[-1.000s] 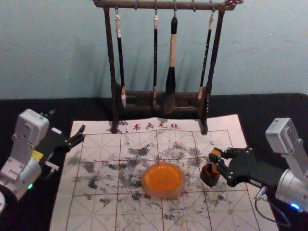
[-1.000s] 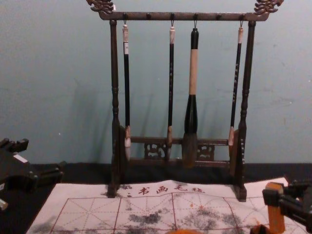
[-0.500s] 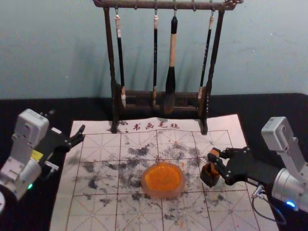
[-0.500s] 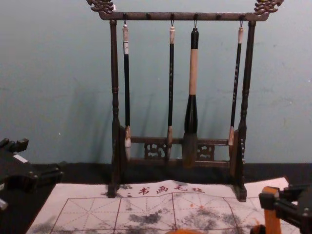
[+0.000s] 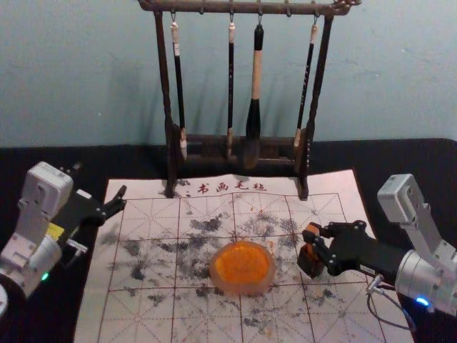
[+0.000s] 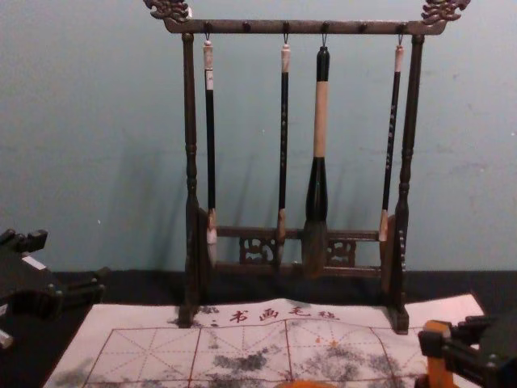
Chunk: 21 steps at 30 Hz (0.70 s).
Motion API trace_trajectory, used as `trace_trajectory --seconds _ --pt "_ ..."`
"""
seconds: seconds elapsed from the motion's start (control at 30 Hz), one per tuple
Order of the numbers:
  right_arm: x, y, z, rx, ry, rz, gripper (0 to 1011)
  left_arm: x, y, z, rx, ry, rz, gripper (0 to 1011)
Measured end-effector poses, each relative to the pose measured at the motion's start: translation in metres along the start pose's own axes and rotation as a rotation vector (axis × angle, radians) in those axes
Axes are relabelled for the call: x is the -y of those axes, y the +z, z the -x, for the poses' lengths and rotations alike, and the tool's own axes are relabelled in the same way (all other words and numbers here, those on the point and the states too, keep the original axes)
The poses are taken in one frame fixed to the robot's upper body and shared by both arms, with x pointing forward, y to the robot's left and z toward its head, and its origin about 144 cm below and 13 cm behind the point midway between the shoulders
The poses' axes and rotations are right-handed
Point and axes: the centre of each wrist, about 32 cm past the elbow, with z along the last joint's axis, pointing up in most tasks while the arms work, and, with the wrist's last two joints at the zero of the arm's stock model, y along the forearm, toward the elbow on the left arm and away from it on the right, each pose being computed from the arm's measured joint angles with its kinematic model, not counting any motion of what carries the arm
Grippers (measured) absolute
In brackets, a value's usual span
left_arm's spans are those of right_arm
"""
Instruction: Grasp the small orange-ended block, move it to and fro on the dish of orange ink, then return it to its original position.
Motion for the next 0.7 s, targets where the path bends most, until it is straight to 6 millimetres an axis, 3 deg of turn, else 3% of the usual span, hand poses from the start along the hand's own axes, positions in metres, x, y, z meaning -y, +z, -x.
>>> trace_trajectory --seconds 0.7 --pt "-0.009 -0.011 0.001 -0.023 0.004 0.03 80 0.0 0.0 0.0 0.0 0.0 0.0 1001"
